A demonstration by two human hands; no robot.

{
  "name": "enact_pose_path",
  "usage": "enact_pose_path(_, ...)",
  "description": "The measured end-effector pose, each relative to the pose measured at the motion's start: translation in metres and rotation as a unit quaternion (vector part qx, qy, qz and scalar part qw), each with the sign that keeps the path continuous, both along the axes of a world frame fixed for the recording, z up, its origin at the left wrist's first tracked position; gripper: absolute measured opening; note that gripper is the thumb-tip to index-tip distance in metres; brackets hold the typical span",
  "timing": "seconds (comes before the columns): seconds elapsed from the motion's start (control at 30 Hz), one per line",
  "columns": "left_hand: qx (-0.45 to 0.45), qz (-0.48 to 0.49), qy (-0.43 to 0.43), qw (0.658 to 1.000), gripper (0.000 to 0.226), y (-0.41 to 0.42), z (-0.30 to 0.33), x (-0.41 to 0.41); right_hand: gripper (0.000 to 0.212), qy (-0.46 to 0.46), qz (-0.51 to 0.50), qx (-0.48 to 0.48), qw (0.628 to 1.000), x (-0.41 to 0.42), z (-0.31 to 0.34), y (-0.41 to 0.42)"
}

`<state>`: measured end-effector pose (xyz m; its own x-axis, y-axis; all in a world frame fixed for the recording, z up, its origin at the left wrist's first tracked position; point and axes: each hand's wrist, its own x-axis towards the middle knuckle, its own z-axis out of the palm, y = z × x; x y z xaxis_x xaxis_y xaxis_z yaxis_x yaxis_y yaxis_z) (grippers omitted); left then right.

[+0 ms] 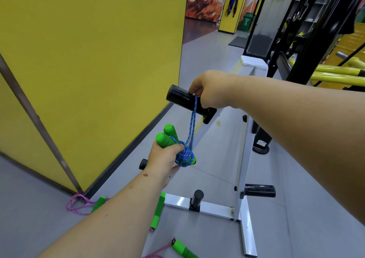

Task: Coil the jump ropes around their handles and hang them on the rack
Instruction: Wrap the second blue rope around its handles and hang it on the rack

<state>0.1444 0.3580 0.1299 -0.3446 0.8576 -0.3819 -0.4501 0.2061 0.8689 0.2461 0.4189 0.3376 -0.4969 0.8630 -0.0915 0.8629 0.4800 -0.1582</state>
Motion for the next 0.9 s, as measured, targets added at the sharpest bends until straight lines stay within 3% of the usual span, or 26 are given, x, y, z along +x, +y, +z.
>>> enact_pose_path(0.43, -0.035, 0.031, -0.070, 0.996, 0.023, -0.009, -0.009, -0.009, 0.055, 0.013, 0.006, 0.007, 1.000, 0.001, -0.003, 0.004)
enact_pose_path(0.53, -0.027, 0.026, -0.023, 0.999, 0.020, -0.007, -0.010, -0.009, 0.055, 0.012, 0.007, 0.008, 1.000, 0.001, -0.004, 0.006)
enact_pose_path(0.7, 0.014, -0.014, 0.147, 0.989, 0.028, -0.009, 0.007, -0.004, 0.049, 0.010, 0.002, 0.006, 1.000, 0.000, -0.005, 0.008)
enact_pose_path(0.9, 0.043, -0.067, 0.186, 0.979, 0.022, -0.012, 0.031, -0.001, 0.028, 0.011, -0.054, 0.080, 0.995, -0.017, -0.018, 0.022)
